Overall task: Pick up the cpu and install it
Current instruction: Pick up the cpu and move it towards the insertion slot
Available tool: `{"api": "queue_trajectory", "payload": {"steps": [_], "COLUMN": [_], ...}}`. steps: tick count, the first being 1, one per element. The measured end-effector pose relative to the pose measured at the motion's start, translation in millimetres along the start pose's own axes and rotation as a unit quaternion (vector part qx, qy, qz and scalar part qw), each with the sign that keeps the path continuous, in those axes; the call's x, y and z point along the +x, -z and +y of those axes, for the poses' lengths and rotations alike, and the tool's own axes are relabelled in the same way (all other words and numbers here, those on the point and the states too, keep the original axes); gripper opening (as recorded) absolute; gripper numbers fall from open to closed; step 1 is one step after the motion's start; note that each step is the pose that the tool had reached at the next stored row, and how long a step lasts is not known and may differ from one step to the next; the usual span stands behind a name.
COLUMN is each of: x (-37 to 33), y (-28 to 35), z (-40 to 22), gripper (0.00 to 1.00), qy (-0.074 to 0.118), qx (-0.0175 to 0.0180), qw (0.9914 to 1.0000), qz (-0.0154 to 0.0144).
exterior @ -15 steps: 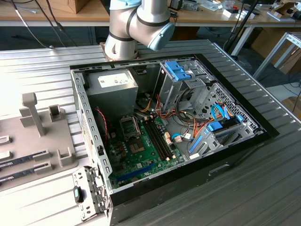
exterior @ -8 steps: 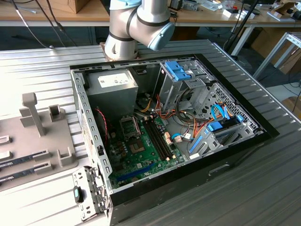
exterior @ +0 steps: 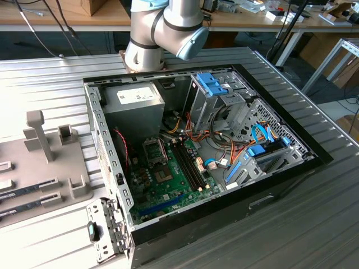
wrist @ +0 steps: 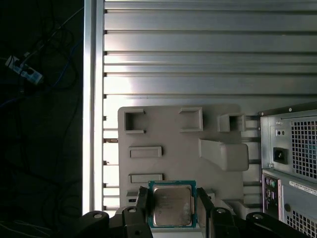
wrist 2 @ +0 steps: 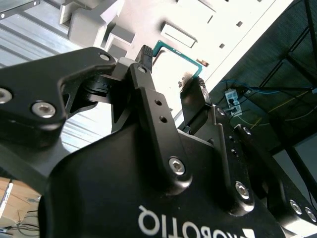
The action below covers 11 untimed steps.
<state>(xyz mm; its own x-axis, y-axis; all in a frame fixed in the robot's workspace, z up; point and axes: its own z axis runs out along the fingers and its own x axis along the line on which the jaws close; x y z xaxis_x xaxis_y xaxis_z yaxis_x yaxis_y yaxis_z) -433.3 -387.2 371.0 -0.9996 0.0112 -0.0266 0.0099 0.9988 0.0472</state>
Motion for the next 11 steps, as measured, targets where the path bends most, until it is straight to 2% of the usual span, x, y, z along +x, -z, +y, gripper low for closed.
{"api": "queue_trajectory", "payload": {"steps": [11], "x": [-3.7], "y": [-0.1], "z": [0.0], "gripper": [0.47], "qy": [0.0], "qx": [0.0], "qw": [1.0], "qz": [0.0]}}
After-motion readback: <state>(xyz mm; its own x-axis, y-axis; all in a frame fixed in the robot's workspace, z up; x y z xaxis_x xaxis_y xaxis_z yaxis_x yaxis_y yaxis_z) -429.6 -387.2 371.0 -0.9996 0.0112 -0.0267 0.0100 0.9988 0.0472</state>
